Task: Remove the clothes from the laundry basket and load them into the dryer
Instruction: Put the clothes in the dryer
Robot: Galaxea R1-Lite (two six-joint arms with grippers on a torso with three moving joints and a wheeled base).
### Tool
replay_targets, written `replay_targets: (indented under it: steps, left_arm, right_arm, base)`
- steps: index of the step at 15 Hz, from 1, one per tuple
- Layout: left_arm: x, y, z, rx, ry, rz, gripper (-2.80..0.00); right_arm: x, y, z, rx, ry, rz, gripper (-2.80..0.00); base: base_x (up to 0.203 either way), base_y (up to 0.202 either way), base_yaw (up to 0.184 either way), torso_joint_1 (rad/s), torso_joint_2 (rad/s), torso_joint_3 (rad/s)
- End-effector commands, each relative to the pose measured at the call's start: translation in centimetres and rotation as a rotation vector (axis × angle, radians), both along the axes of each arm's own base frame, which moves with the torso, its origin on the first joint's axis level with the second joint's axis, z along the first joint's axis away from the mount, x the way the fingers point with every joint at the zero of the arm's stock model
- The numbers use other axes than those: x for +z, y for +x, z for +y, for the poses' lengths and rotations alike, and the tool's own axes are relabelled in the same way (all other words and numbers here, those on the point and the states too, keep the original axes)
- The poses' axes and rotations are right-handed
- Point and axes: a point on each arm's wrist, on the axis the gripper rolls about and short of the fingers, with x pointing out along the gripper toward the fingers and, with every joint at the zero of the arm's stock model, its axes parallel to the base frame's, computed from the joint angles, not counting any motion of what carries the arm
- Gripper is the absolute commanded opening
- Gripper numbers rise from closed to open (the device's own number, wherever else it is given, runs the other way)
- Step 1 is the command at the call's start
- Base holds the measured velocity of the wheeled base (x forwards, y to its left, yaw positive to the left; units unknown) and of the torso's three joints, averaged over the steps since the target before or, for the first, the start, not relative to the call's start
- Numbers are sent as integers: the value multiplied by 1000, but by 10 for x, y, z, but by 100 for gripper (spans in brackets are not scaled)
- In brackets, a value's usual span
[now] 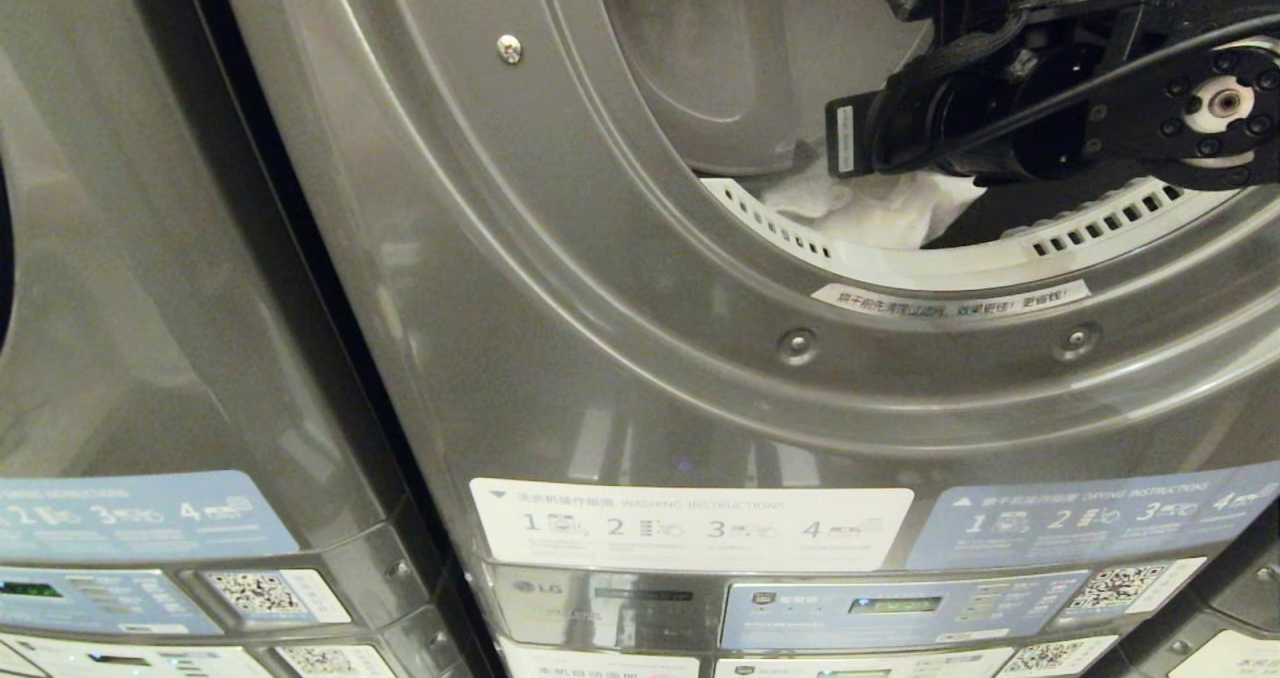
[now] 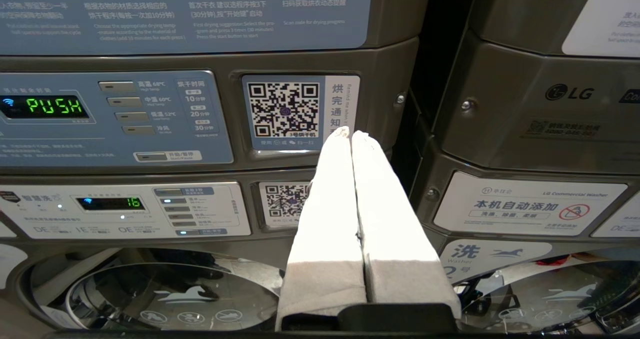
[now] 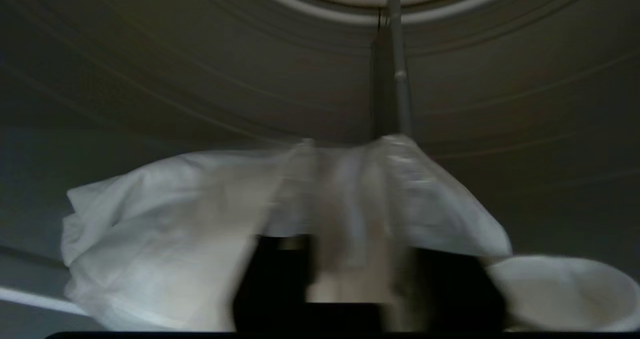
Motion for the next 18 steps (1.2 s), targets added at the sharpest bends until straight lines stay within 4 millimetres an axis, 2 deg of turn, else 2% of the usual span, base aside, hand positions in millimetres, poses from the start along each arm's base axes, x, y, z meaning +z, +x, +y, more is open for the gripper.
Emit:
replay_targets:
  steps: [1,3,5,9,11,12,14,18]
  left_arm:
    - [0,0,0,0,0,0,-280]
    - [0,0,0,0,1,0,-280]
    - [0,0,0,0,1,0,-280]
    - [0,0,0,0,1,0,-280]
    - [0,0,0,0,1,0,-280]
    - [0,0,0,0,1,0,-280]
    - [0,0,0,0,1,0,-280]
    - [0,0,0,0,1,0,-280]
  right_arm:
    - [-6,7,1,-10,-9,14,0]
    - [0,3,-4,-11,-4,1,0]
    - [14,-9,-10,-4,14,-33,0]
    - [62,-69,-20,118,90,-156,0]
    - [80,-99,-29,145,122,-206,0]
    - [87,-112,-36,141,133,-226,-280]
    - [93,-132,-49,116,145,-247,-280]
    - [87,-166,-73,125,153,-243,-280]
  base:
    - [0,0,0,0,0,0]
    - [0,0,0,0,0,0]
    - [0,0,0,0,0,0]
    - [0,0,0,0,0,0]
    - [0,0,0,0,0,0]
    - [0,0,0,0,0,0]
    - [0,0,0,0,0,0]
    - [0,0,0,0,0,0]
